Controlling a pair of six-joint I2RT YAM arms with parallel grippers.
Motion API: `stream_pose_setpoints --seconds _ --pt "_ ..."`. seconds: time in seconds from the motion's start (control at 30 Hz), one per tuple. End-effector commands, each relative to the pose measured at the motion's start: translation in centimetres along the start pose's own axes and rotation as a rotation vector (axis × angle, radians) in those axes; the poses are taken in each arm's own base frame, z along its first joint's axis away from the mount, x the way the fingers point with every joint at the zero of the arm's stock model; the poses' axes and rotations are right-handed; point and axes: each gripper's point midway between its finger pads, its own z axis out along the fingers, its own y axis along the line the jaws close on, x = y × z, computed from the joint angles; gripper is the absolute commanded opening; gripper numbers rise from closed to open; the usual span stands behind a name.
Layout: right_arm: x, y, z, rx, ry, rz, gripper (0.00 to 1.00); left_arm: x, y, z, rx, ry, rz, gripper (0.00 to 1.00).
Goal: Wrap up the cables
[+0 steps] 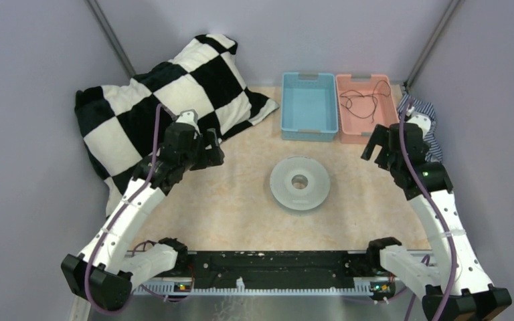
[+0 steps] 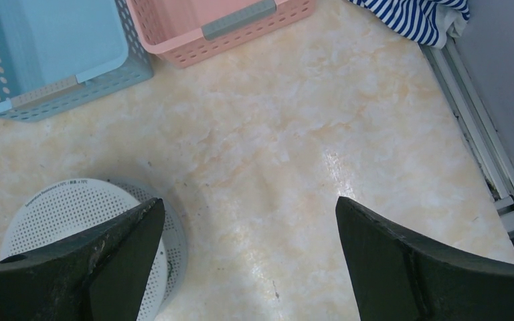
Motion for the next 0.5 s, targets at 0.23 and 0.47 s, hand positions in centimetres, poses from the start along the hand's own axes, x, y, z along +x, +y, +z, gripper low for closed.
stream_pose_setpoints --seconds 0.23,0.47 --pt "-0.3 1.2 1.0 0.0 0.077 -0.005 0.99 -0.7 0.4 -1.1 -0.02 -0.05 -0.033 0.99" --pt "-0.5 1.4 0.7 -0.016 0.062 0.012 0.99 -1.4 -0.3 -1.2 0.013 -0.06 -0.015 0.99"
